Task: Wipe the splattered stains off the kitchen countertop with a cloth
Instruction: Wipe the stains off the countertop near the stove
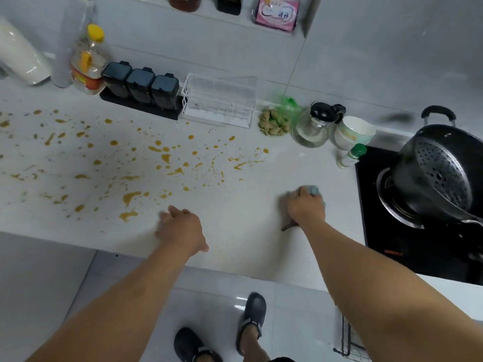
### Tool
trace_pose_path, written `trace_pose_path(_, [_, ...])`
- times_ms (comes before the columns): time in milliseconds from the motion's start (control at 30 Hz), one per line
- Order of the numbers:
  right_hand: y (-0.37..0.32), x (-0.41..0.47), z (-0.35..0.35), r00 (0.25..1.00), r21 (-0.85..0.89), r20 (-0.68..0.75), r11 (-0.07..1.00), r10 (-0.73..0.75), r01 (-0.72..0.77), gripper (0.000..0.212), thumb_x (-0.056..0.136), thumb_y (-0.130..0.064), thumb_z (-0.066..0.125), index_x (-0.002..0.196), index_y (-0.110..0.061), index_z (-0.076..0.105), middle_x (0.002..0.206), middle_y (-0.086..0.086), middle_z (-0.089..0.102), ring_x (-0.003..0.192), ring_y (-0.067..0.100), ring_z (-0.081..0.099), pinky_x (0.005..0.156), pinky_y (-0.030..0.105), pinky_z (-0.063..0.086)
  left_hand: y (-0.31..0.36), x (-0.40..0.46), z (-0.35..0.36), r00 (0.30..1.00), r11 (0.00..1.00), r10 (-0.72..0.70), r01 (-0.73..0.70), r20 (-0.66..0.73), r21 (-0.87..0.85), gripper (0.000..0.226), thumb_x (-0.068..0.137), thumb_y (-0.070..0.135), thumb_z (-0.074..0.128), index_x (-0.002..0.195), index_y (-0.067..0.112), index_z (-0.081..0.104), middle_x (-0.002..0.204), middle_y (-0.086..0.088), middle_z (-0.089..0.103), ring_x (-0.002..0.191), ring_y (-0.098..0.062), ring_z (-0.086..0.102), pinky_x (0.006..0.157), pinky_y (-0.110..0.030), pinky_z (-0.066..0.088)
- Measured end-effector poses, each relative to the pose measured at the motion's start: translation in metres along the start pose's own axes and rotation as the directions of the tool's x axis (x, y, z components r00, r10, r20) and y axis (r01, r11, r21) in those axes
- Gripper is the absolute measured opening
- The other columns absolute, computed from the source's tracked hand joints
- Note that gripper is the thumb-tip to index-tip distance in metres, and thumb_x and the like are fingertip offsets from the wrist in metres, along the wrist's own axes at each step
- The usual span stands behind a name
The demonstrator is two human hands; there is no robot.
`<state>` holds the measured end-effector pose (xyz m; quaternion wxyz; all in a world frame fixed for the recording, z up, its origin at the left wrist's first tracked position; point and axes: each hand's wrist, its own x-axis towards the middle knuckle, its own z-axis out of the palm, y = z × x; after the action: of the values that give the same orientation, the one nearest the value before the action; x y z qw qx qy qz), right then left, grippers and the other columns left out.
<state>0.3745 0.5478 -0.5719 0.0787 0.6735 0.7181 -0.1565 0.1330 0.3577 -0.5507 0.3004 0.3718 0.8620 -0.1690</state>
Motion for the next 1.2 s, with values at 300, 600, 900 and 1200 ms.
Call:
trace_pose_path(300, [-0.094,-0.029,0.035,0.852,0.010,0.087,0.855,-0.517,0.518,0.039,0.099,-0.047,0.037,0.137,-0.039,0.042,0.142,0.009,0.043,0.124,0.034,0.048,0.083,0.042,0.055,-0.003,-0.008,-0.007,1.000,0.999,0.017,-0.017,0.003,-0.037,0.127,0.068,0.067,0.085,0.157,-0.003,0.027,0.164,-0.030,0.019,0.151,-0.050,0.020,0.120,-0.053,0.034])
trace_pose_path(600, [-0.036,0.063,-0.006,0.920,0.048,0.081,0.924,-0.383,0.380,0.046,0.092,-0.029,0.045,0.136,-0.041,0.047,0.143,0.005,0.043,0.120,0.035,0.052,0.093,0.040,0.049,0.015,0.006,-0.028,0.959,0.897,-0.281,0.276,0.038,-0.344,0.126,0.059,0.074,0.085,0.151,0.003,0.037,0.152,-0.028,0.034,0.138,-0.044,0.038,0.109,-0.057,0.045])
trace_pose_path(900, [-0.091,0.122,-0.025,0.933,0.010,0.099,0.938,-0.347,0.347,0.046,0.094,-0.028,0.040,0.139,-0.029,0.047,0.146,0.009,0.039,0.126,0.035,0.047,0.091,0.041,0.046,0.031,0.027,-0.028,0.941,0.897,-0.302,0.335,0.155,-0.287,0.135,0.052,0.076,0.088,0.155,0.010,0.032,0.160,-0.042,0.013,0.148,-0.058,0.015,0.115,-0.068,0.034])
trace_pose_path(1200, [-0.099,0.082,-0.015,0.738,0.006,0.206,0.755,-0.642,0.655,0.038,0.096,-0.025,0.048,0.134,-0.029,0.053,0.141,0.007,0.048,0.121,0.033,0.052,0.097,0.040,0.048,0.040,0.027,-0.045,0.931,0.895,-0.312,0.355,0.191,-0.269,0.121,0.051,0.066,0.095,0.144,0.009,0.043,0.155,-0.037,0.033,0.145,-0.057,0.028,0.113,-0.063,0.037])
